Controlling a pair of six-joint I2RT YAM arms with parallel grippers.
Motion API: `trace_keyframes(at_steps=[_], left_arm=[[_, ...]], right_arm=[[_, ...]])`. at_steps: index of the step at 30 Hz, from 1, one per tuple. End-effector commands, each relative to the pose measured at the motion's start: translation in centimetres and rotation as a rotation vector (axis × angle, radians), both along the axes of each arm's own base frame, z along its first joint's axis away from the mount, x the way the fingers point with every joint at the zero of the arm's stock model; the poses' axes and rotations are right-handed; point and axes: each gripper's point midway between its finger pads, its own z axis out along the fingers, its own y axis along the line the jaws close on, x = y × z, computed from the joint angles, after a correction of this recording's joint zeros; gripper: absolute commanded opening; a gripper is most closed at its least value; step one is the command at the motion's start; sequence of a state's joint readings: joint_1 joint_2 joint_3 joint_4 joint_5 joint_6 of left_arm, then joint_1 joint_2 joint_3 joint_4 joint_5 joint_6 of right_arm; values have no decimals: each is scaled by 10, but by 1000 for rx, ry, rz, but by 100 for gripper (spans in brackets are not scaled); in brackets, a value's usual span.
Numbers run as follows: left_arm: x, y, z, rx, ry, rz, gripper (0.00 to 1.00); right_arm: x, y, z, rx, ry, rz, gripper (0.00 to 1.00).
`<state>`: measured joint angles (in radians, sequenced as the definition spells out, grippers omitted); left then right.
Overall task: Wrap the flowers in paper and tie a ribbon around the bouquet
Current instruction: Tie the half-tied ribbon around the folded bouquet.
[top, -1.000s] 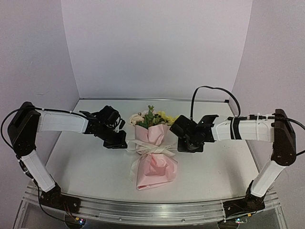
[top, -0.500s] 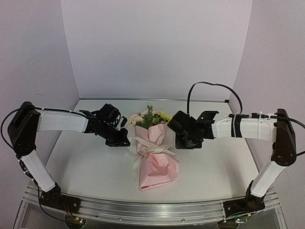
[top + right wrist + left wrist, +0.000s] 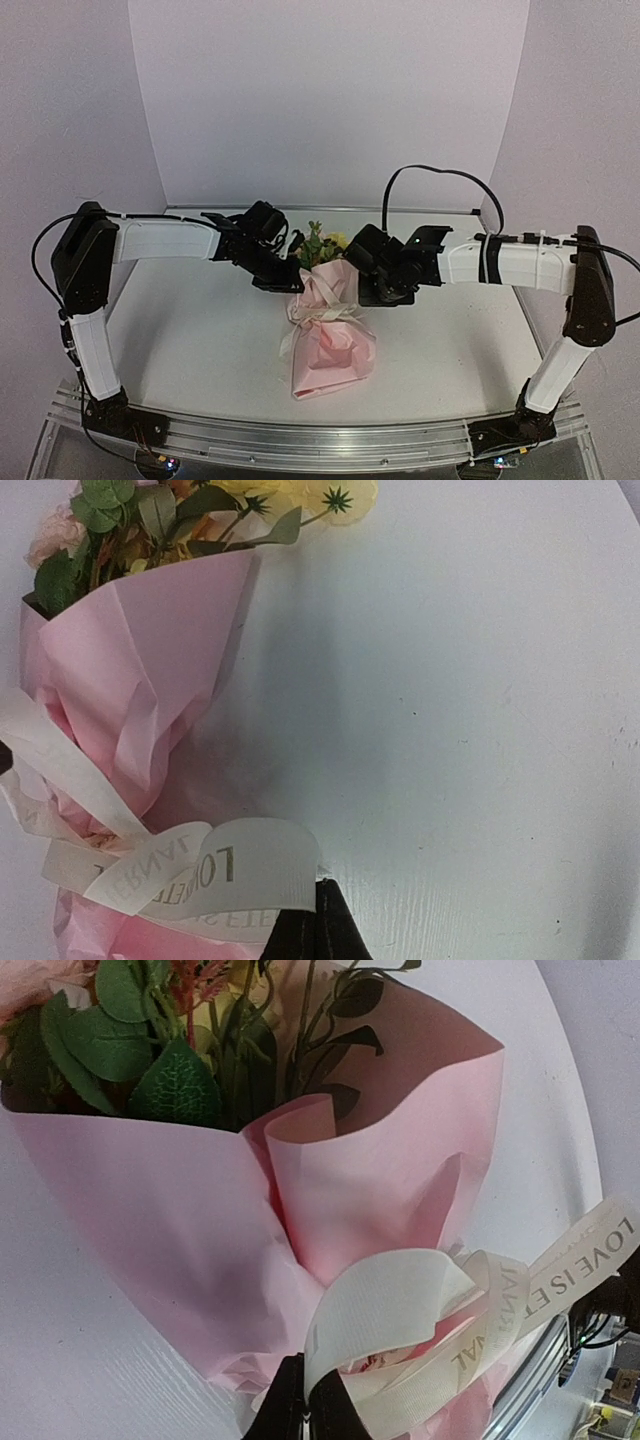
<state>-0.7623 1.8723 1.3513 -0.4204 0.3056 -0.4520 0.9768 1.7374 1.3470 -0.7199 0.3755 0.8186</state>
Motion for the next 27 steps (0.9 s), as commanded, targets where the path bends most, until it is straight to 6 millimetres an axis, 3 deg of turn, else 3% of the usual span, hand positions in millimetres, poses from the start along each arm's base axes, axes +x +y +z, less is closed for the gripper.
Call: trace_keyframes(at_steps=[1,4,6,9,13,18,27], left_arm=[[4,0,12,56,-48,-13,20],[4,7,19,43,-46,58,39],[2,13,28,14,-45,109,47],[-2,26,37,-4,-47,185,54],[-13,41,33,-21,8,273,62],[-26,42,14,-98,154,413,62],[-13,16,9,-208,238,519,56]], right_arm=[[7,8,11,1,-31,3,0],[6,9,8,2,-24,2,0],[6,9,8,2,-24,2,0],[6,10,7,1,-19,6,0],[6,12,6,1,-14,14,0],[7,14,5,-1,-11,22,0],[5,14,3,0,-2,27,0]])
